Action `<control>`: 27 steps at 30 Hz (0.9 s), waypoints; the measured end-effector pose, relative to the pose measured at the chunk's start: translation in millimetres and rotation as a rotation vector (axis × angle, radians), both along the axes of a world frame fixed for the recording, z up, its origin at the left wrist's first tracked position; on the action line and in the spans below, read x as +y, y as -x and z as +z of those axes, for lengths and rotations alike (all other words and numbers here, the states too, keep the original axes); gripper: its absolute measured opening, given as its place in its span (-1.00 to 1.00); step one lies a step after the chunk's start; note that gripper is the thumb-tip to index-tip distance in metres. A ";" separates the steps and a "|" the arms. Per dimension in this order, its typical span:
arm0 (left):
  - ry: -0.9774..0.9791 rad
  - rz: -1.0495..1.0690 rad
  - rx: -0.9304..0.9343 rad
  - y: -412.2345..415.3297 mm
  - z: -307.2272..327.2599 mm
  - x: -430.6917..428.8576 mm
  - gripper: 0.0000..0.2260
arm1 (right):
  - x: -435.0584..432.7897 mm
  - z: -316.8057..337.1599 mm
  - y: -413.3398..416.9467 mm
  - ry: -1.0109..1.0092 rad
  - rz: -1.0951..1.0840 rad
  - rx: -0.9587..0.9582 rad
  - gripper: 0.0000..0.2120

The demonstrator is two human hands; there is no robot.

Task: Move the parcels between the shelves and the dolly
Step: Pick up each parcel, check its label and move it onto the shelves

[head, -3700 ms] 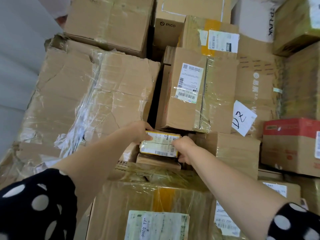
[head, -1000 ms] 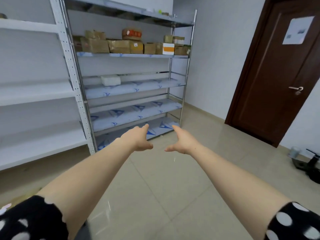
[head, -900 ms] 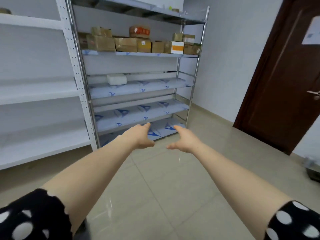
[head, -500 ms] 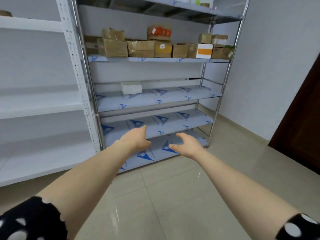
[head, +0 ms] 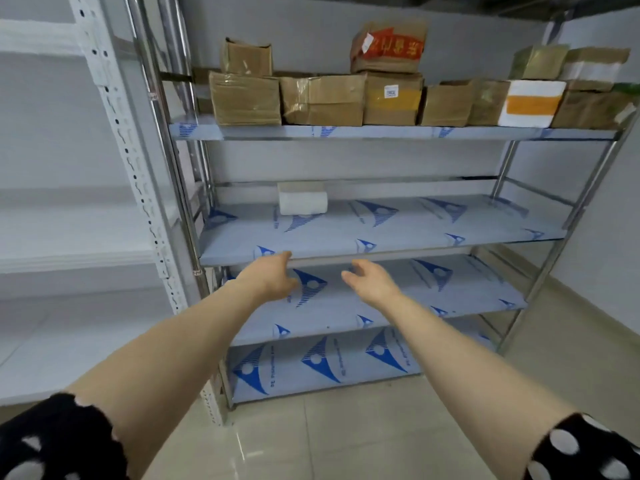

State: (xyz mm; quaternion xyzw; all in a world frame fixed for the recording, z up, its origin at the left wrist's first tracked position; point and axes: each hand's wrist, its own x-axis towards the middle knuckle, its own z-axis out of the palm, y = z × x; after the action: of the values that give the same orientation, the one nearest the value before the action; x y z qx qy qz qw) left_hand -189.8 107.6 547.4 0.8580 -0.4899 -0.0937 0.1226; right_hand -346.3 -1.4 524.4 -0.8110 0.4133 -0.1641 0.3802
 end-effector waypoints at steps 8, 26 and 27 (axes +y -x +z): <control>0.016 0.039 0.026 -145.8 -20.7 -170.6 -0.45 | -173.9 -11.4 -140.5 0.032 0.024 0.014 -0.55; 0.120 0.310 0.247 -335.4 -77.7 -439.3 -0.58 | -451.1 -56.8 -356.8 -0.048 0.058 0.056 -0.54; 0.148 0.329 0.266 -340.1 -80.7 -450.6 -0.58 | -461.8 -60.9 -363.8 -0.042 0.058 0.063 -0.52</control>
State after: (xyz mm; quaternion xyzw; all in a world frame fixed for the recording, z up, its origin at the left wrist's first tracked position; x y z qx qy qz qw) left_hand 150.3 -343.0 466.7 0.8950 -0.3285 -0.1487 0.2624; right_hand 17.6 -463.2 463.5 -0.8193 0.4044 -0.1188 0.3888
